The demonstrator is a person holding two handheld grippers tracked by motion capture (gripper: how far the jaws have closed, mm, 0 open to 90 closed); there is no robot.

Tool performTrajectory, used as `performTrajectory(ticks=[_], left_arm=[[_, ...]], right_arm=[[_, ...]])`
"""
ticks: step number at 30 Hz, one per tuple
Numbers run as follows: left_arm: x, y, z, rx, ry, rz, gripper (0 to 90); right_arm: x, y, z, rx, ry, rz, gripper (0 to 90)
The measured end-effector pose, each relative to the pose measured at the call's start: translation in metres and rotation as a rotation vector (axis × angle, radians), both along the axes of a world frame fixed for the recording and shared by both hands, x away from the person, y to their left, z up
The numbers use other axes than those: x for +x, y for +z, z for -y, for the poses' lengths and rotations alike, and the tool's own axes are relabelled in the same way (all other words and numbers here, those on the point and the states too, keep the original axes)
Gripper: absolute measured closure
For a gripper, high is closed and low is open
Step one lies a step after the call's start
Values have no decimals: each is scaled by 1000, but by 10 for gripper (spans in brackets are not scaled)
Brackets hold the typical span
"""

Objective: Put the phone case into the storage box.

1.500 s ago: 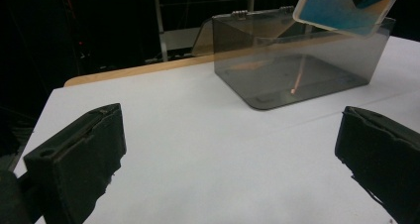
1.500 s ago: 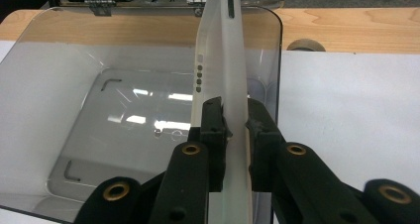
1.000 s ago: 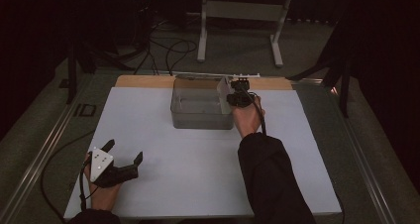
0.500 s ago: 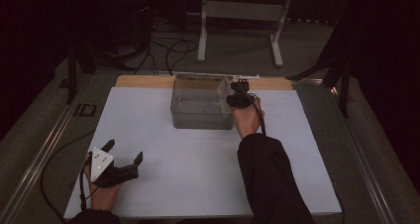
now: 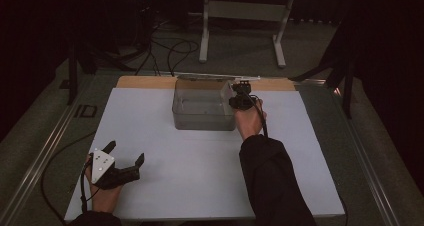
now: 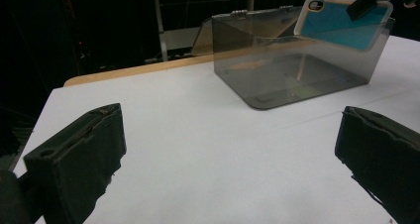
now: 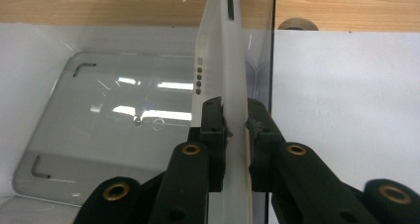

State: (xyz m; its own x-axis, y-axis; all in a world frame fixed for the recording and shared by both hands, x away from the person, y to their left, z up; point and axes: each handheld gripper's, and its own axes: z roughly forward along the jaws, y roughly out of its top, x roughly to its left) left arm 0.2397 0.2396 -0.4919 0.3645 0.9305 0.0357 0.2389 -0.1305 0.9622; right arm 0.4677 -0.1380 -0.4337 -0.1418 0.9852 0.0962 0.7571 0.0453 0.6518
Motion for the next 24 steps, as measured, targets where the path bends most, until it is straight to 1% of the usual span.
performTrajectory(ticks=[4,9,24], left_arm=[[0,0,0,1,0,0,2],[0,0,0,0,0,0,1],[0,0,0,2,-1,-3,2]], right_arm=[[1,-2,0,-7,-6,-10,810],[1,-4,-2,-30,-7,-13,809],[2,-4,-3,-32,-15,-16,807]])
